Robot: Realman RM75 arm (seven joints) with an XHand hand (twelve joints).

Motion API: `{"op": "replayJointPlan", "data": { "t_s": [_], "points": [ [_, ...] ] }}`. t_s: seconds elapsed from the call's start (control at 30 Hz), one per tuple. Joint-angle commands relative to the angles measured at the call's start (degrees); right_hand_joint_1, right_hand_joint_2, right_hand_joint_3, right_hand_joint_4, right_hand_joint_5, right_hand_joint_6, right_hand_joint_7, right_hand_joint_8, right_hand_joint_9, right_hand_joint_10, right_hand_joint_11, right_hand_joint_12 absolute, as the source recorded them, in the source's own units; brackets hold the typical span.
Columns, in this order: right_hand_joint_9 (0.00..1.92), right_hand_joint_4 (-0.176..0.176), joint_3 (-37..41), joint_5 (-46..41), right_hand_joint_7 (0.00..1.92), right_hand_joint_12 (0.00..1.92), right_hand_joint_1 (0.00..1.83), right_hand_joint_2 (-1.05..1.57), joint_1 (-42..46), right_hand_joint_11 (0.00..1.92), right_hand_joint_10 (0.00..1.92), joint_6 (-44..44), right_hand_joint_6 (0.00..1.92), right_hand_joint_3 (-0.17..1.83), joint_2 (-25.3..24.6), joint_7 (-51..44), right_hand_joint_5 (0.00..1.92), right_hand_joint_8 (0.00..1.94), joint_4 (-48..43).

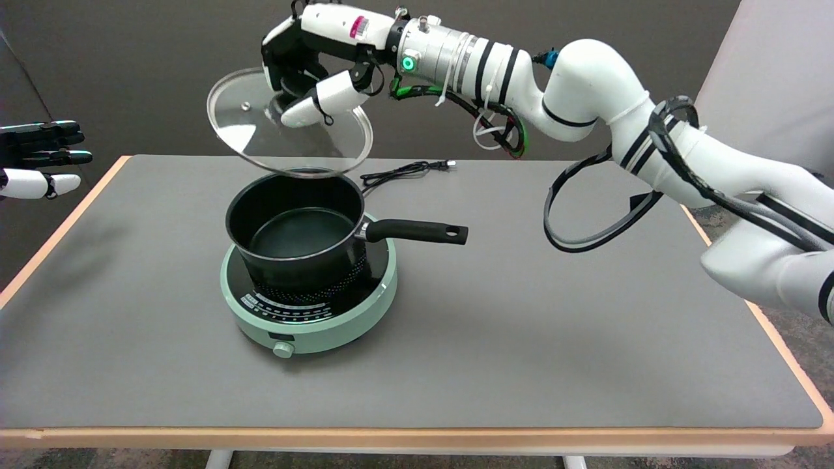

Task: Place the pot lid onto the soup pot.

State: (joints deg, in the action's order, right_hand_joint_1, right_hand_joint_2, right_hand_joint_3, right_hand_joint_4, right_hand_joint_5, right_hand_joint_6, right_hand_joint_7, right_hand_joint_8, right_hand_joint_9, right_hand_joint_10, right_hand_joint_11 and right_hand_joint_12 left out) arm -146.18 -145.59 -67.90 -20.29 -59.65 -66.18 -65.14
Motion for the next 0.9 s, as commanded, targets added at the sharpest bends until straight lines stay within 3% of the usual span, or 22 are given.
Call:
{"op": "replayJointPlan", "data": {
  "t_s": [0.03,0.23,0.5,0.9],
  "points": [
    [0.88,-0.176,4.32,25.67,0.84,1.92,1.22,1.15,-3.38,0.33,1.91,-24.54,1.23,0.10,-4.93,27.79,0.81,1.28,13.09],
    [0.88,-0.176,8.42,36.16,0.84,1.92,1.22,1.15,-3.33,0.33,1.92,-29.19,1.23,0.10,-10.17,29.63,0.81,1.28,17.69],
    [0.87,-0.176,8.43,44.41,0.84,1.92,1.22,1.14,-4.61,0.35,1.92,-27.95,1.23,0.10,-14.33,29.98,0.81,1.28,20.37],
    [0.87,-0.176,14.77,57.50,0.85,1.92,1.22,1.14,-3.84,0.37,1.91,-24.44,1.23,0.12,-18.36,32.20,0.81,1.27,21.92]
  ]
}}
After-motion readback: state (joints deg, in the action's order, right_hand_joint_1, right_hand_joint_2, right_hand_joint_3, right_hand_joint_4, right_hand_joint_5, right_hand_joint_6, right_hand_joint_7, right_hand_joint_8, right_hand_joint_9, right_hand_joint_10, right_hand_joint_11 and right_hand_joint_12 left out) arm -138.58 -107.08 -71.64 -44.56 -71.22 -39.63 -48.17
